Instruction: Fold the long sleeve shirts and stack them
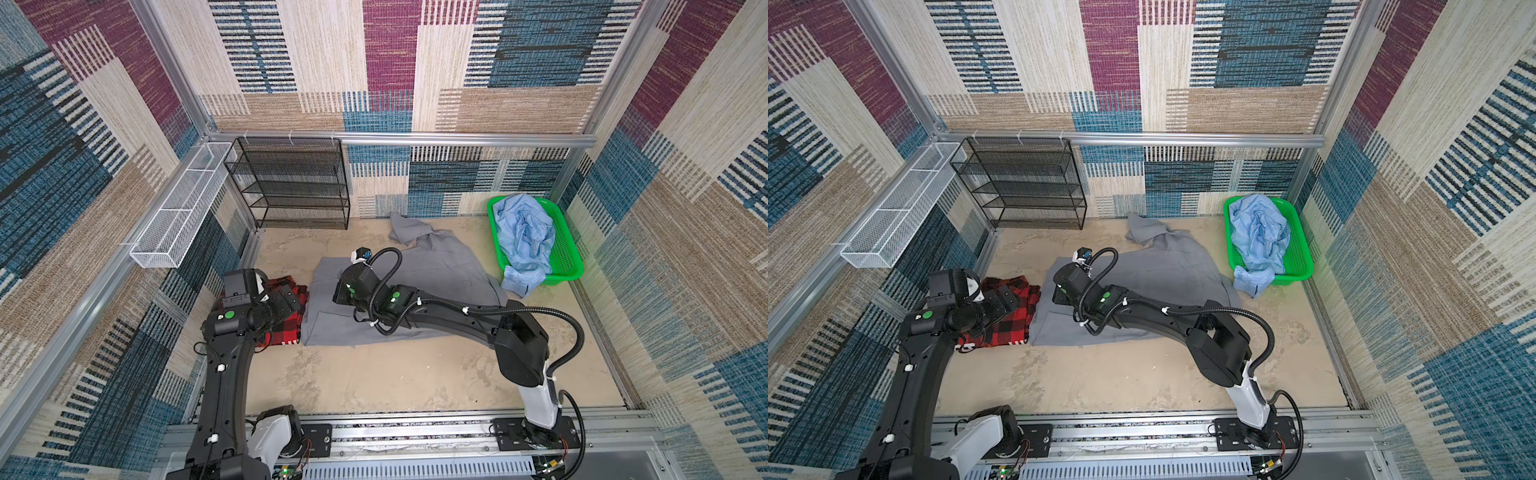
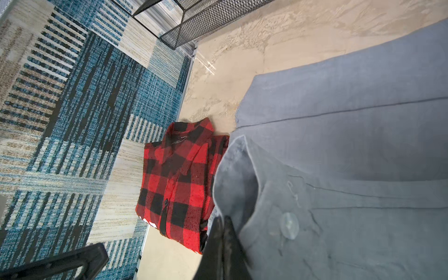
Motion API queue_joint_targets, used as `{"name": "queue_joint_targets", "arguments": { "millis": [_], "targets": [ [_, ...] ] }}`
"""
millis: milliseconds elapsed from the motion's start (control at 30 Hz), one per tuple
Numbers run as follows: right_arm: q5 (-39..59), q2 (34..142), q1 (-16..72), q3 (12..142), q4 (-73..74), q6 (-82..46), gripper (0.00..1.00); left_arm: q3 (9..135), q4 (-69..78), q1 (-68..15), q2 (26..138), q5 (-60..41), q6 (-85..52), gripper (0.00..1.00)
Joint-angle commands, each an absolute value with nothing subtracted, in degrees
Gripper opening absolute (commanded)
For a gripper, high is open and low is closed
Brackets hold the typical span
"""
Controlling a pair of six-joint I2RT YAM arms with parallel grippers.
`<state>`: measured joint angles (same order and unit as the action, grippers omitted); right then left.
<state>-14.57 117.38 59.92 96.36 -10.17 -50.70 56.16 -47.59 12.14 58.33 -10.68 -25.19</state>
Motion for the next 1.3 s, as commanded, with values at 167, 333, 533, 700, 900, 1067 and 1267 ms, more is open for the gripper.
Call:
{"name": "queue_joint_targets", "arguments": {
  "millis": [167, 333, 533, 700, 900, 1067, 1267],
  "targets": [
    [-13.60, 122.24, 60.23, 99.46, -8.61, -48.38, 0.04, 56.42, -48.12, 12.37, 58.27, -10.55, -25.20, 0.94],
    [-11.06, 122.83, 60.38, 98.45, -7.44, -48.64, 0.26, 56.43, -48.17, 12.47, 58.21, -10.65, -25.21, 0.94],
    [-6.95, 120.91, 61.60, 98.17, -6.41, -47.79, 0.44, 56.42, -48.16, 12.57, 58.10, -10.55, -25.22, 0.95],
    [-7.76, 117.43, 61.62, 94.99, -6.97, -47.87, 0.55, 56.34, -48.12, 12.61, 57.96, -10.65, -25.27, 0.95],
    [-0.54, 121.20, 59.26, 98.23, -11.72, -45.09, 0.57, 56.09, -48.07, 12.66, 58.09, -10.64, -25.25, 0.95],
    [7.42, 128.63, 59.56, 104.27, -14.25, -41.78, 0.41, 55.99, -48.08, 12.64, 58.00, -10.28, -25.26, 0.94],
    [11.48, 132.06, 60.38, 103.62, -13.59, -41.34, 0.27, 55.86, -48.01, 12.64, 58.10, -10.28, -25.23, 0.93]
  ]
}}
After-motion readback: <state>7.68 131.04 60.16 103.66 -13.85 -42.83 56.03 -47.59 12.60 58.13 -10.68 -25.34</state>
